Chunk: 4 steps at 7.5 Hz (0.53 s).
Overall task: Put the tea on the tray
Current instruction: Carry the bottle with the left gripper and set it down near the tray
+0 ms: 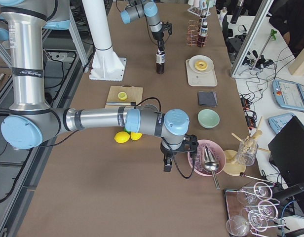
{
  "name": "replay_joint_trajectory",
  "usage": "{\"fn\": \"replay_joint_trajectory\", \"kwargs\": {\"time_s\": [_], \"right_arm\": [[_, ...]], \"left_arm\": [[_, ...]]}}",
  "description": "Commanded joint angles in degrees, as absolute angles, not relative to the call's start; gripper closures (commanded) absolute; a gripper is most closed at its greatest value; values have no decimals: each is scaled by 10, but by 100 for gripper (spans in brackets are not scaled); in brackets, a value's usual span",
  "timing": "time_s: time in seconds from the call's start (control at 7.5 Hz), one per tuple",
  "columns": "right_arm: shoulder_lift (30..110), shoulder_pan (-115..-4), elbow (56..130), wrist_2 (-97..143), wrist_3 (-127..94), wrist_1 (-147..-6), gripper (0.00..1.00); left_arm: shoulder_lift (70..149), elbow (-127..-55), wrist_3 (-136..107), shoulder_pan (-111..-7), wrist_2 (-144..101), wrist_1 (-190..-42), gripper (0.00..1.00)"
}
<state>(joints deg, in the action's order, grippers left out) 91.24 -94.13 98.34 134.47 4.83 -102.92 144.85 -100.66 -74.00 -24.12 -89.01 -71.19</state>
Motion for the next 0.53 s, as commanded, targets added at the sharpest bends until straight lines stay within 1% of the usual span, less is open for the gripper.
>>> {"fn": "replay_joint_trajectory", "kwargs": {"time_s": [0.0,0.27,0.4], "right_arm": [[909,-941,983,1345,48,-1029,0],[907,-941,985,1346,48,-1029,0],[889,-941,987,1340,47,-1034,0]], "left_arm": [[1448,-1024,-713,-244,-890,-711,2],[1448,-1053,-668,-280,-896,-707,2],[1412,-1078,-632,-313,-897,-711,2]]}}
